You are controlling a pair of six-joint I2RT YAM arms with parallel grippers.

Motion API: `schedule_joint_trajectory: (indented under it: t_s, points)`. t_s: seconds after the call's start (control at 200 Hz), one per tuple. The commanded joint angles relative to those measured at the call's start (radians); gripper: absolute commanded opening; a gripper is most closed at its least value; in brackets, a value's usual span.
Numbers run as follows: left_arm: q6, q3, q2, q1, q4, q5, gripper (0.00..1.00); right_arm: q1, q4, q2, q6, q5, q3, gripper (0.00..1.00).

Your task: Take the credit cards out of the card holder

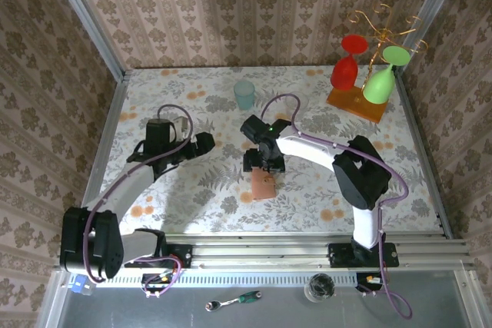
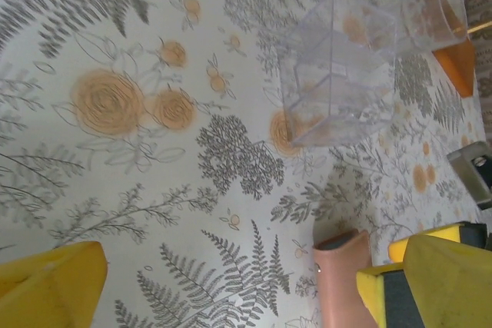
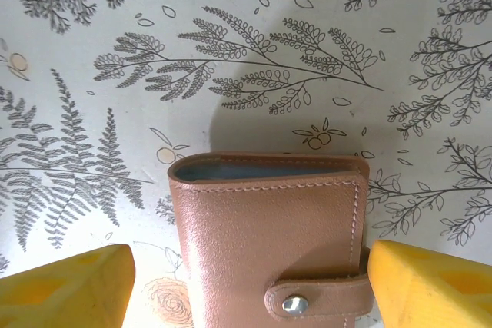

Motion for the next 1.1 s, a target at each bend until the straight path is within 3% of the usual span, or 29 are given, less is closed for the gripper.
schedule_joint_trajectory:
  t_s: [0.0,0.06,0.305,0.51,0.79,1.095]
  points:
    - [-0.041,-0.007,0.048,-0.008,0.065,0.113,0.95,-0.007,-0.039,-0.048,0.015,0.006,-0.037,0.79]
    - [-0.069,-0.006,0.070,-0.025,0.097,0.159,0.90,-0.006,-0.056,-0.051,0.005,-0.011,-0.044,0.76]
    - [-0.225,-0.049,0.139,-0.135,0.270,0.137,0.72,0.001,-0.039,-0.085,-0.043,-0.036,-0.109,0.55]
    - [-0.362,-0.098,0.192,-0.194,0.387,0.044,0.56,0.011,-0.034,-0.078,-0.072,-0.041,-0.103,0.40]
    - [-0.424,-0.150,0.197,-0.221,0.473,0.013,0.42,0.022,-0.031,-0.062,-0.077,-0.057,-0.104,0.36]
    - [-0.422,-0.153,0.191,-0.221,0.442,0.009,0.36,0.033,-0.032,-0.034,-0.072,-0.062,-0.091,0.34]
